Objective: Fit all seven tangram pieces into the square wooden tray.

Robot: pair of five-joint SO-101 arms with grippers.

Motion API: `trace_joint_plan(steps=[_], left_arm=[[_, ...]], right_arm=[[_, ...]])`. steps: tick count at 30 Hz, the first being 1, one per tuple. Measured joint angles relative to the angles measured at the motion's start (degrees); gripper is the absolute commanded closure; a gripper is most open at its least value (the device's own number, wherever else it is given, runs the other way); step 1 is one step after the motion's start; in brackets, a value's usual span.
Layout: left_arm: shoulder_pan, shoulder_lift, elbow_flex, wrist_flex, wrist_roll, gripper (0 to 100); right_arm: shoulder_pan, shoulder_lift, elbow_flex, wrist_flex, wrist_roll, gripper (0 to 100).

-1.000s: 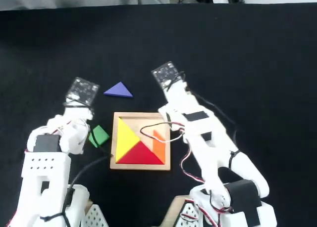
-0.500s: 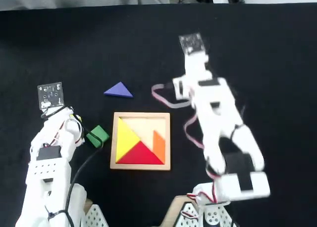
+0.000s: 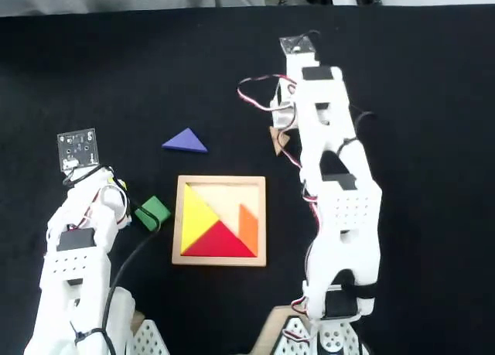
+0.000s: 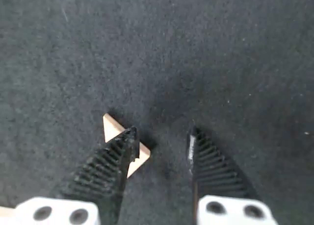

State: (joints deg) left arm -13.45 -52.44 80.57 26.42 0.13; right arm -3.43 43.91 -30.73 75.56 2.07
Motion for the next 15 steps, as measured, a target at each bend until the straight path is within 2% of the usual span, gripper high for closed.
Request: trace_joint_plan(steps=[7, 15], left_arm=[[0.00, 0.00, 0.00, 0.00, 0.00, 97], [0.00, 0.00, 0.00, 0.00, 0.00, 97]], right_arm=[[0.00, 1.23, -5.98, 7.12, 0.00, 82.8], [-0.53, 1.23, -5.27, 8.35, 2.29, 83.0]])
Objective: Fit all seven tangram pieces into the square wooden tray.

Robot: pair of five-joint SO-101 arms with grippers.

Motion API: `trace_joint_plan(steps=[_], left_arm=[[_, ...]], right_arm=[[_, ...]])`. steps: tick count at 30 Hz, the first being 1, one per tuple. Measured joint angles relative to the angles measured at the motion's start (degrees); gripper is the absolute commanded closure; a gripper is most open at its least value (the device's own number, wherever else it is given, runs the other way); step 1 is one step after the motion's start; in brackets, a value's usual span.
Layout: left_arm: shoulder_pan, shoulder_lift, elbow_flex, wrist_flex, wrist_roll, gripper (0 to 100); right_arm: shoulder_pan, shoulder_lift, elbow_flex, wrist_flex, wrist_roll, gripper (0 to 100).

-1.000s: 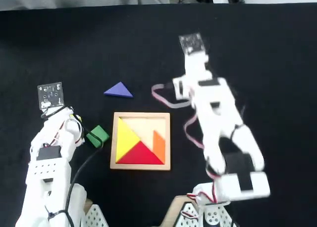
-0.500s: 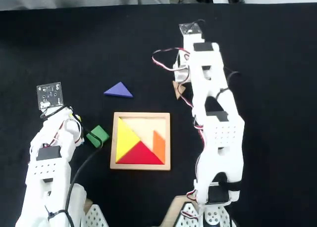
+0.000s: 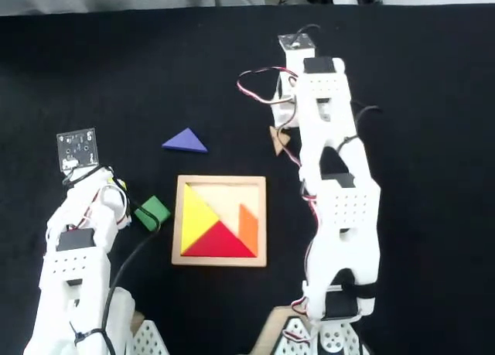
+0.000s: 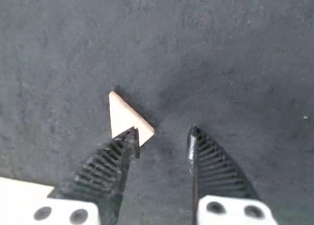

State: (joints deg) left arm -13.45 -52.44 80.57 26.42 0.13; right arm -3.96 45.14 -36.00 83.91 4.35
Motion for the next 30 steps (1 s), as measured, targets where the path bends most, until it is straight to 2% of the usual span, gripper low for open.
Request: trace_joint_plan(steps=[4, 23, 30], left_arm=[[0.00, 0.00, 0.00, 0.00, 0.00, 97], [0.00, 0.00, 0.00, 0.00, 0.00, 97], [0.00, 0.00, 0.00, 0.00, 0.00, 97]], right_arm=[[-2.11, 0.00, 1.05, 0.00, 1.05, 83.1], [-2.73, -0.18, 6.77, -4.57, 2.81, 83.5], [-2.37, -0.18, 6.95, -6.42, 2.73, 98.6]])
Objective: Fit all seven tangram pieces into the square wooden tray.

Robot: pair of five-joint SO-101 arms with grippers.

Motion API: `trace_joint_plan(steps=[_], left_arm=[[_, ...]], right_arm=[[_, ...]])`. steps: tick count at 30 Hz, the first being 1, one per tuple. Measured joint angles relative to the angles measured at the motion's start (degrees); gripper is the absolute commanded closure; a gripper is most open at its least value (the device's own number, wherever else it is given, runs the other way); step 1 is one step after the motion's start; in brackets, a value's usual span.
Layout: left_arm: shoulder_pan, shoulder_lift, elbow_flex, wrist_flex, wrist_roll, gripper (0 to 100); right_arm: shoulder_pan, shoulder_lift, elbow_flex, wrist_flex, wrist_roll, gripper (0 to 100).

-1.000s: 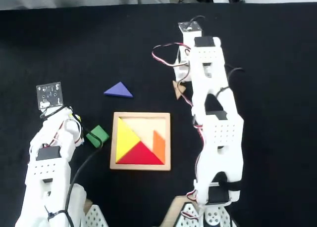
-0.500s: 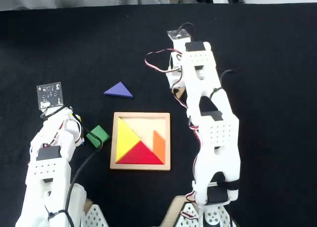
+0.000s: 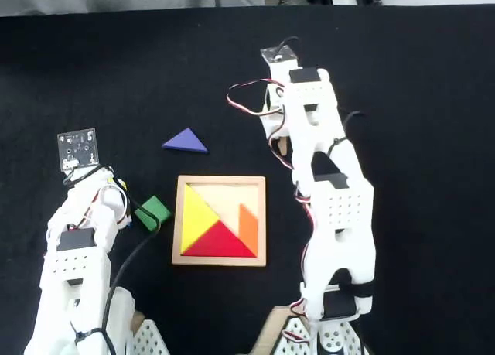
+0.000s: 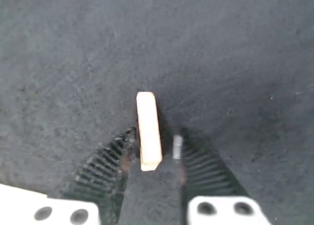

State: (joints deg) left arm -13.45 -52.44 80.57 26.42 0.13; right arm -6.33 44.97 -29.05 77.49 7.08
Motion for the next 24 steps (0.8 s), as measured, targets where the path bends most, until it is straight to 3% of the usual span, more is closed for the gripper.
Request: trace_joint_plan(steps=[8, 14, 18, 24], left_arm=[[0.00, 0.00, 0.00, 0.00, 0.00, 97], [0.35, 0.00, 0.00, 0.00, 0.00, 97], [0.44, 0.00, 0.18, 0.00, 0.00, 97], [0.44, 0.00, 0.26, 0.00, 0.00, 97]], right_arm=[[-0.09, -0.09, -0.18, 2.20, 0.09, 98.8], [-0.62, -6.95, -0.18, 10.81, 0.09, 98.8], [-4.75, -13.54, 2.46, 16.18, -1.41, 98.8], [-15.30, -26.90, 20.13, 11.43, -5.36, 98.8]])
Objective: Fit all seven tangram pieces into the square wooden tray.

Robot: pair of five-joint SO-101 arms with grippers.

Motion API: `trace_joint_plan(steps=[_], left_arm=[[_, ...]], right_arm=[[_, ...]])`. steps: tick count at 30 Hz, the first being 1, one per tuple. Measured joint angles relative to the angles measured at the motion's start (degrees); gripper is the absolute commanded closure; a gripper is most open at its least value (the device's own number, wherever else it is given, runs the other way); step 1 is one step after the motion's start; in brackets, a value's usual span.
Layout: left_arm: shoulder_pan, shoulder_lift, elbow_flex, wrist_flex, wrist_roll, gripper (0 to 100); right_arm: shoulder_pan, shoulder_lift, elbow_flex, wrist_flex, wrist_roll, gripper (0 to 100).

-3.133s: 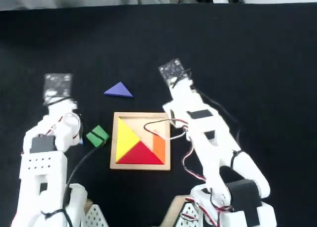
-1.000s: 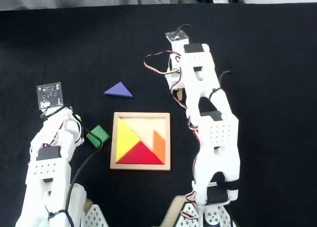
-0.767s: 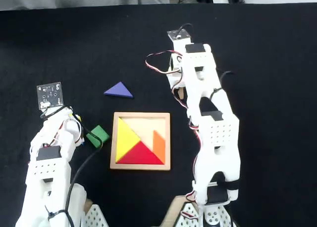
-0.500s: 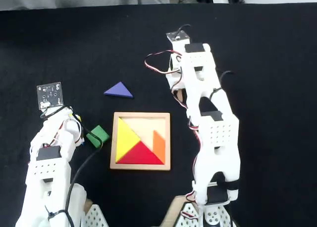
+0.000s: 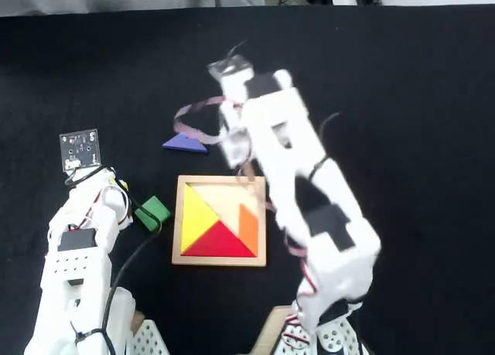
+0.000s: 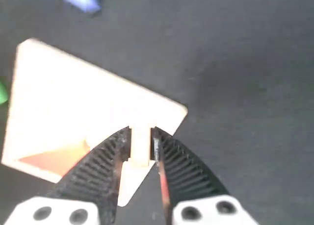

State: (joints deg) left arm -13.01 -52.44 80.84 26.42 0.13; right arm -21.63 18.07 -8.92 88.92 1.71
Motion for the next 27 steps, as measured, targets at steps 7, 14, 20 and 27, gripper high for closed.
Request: trace_joint_plan(steps=[7, 14, 20, 27], left_arm=[[0.00, 0.00, 0.00, 0.00, 0.00, 97], [0.00, 0.00, 0.00, 0.00, 0.00, 97], [0.00, 0.00, 0.00, 0.00, 0.00, 97], [0.00, 0.00, 0.00, 0.00, 0.00, 97]], right_arm=[[-2.29, -18.55, 25.93, -10.02, -6.07, 98.7], [-8.88, -23.82, 36.22, -12.92, -13.89, 98.7], [-10.55, -20.04, 38.77, -20.04, -21.45, 98.8], [-10.64, -16.35, 38.77, -21.36, -24.26, 98.7]])
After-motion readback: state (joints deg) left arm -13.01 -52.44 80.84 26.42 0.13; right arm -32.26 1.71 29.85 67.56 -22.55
